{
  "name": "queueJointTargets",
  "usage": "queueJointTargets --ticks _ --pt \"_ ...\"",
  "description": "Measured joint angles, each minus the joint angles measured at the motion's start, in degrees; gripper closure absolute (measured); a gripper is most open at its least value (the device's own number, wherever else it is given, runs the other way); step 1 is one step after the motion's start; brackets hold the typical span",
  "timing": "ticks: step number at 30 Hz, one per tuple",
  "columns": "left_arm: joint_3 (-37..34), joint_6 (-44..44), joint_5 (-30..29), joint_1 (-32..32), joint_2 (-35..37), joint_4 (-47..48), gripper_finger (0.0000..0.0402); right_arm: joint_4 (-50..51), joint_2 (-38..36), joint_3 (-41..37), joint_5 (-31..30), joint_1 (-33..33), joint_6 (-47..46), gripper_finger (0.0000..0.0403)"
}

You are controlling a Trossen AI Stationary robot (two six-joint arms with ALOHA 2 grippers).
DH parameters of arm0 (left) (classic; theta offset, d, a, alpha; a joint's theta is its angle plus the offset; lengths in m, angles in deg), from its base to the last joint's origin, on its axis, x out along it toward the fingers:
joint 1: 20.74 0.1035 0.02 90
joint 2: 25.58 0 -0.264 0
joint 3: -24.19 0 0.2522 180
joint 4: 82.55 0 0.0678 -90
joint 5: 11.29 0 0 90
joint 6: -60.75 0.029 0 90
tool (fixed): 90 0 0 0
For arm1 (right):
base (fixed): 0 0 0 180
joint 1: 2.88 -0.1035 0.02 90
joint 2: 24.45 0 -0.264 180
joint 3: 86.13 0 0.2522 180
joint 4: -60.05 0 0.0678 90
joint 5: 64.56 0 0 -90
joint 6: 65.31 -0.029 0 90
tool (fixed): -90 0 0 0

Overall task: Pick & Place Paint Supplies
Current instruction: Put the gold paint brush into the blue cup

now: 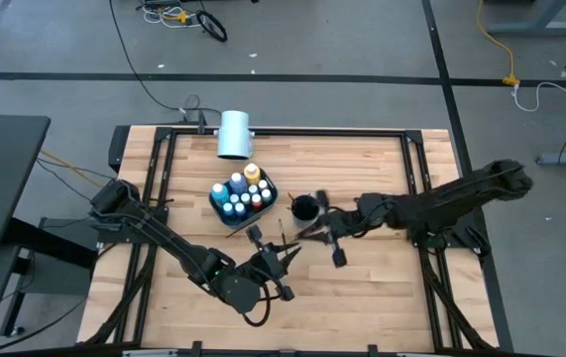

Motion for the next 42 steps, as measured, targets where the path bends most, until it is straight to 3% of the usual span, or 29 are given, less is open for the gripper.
queueJointTargets --ticks 7,10,12,17,24,28,34,39,42 --pt "0.0 -1.0 3.3 -0.2 0.0 0.1 0.0331 23.2 -11.3 0.0 -21.5 0.0 -1.8 0.0384" --pt "0.0 -1.9 5.0 0.1 0.0 0.0 0.0333 27.0 -11.6 0.0 -30.5 0.0 -2.0 0.0389" --pt "0.0 -2.9 5.0 0.4 0.0 0.1 0.0336 26.7 -10.7 0.0 -32.6 0.1 -1.8 0.0391" --pt "0.0 -4.1 5.0 0.8 0.0 1.1 0.034 25.3 -7.6 0.0 -30.5 0.4 -1.4 0.0387" --pt "0.0 -4.2 6.8 0.8 0.0 1.5 0.0339 26.6 -1.6 0.0 -20.0 2.9 -2.9 0.0377" --pt "0.0 -4.3 9.4 0.8 0.0 2.5 0.034 23.7 1.6 0.0 -21.8 4.2 -2.3 0.0365" --pt "0.0 -8.7 8.8 0.8 0.0 6.6 0.034 22.0 2.5 0.0 -24.1 5.2 -2.2 0.0322" --pt "0.0 -17.8 8.8 0.8 0.0 14.2 0.034 21.2 2.4 0.0 -23.8 5.1 -1.3 0.0287" --pt "0.0 -25.9 11.9 0.8 -0.2 21.2 0.0341 19.4 2.4 0.0 -23.7 5.1 -0.1 0.0271"
